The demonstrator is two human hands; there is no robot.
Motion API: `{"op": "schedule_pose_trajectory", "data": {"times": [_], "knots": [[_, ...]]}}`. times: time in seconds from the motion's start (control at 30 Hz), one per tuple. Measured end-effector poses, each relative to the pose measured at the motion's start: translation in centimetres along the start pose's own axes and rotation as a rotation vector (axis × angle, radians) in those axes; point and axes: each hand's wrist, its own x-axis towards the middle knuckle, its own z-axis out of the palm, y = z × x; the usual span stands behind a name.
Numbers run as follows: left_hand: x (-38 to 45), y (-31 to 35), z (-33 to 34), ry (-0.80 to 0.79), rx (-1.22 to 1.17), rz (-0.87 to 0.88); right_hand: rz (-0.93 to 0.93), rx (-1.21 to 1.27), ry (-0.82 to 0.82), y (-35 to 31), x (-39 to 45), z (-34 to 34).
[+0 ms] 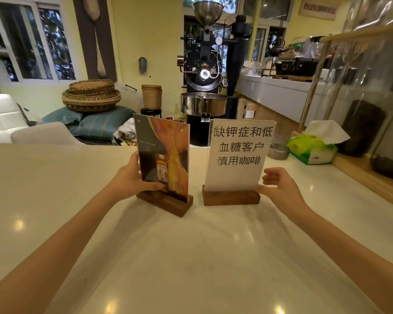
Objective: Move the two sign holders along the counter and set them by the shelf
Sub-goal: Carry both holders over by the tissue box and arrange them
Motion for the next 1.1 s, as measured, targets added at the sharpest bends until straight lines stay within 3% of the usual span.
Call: {"op": "schedule_pose_trajectory", "data": {"times": [0.33, 0.7, 1.1], "knots": [[-1.0, -0.5, 1.6, 0.140, 0.027, 0.079, -0.092, 0.017, -0.222, -0.6, 2.0, -0.1], [0.5, 0.7, 3.6, 0.135, -0.008, 0.129, -0.153, -0.016, -0.243, 0.0, 3.1, -0.9], [4.5, 4.5, 8.4, 0.039, -0.070, 0.211, -0.121, -0.076, -0.143, 3.0, 3.9, -6.0]]}}
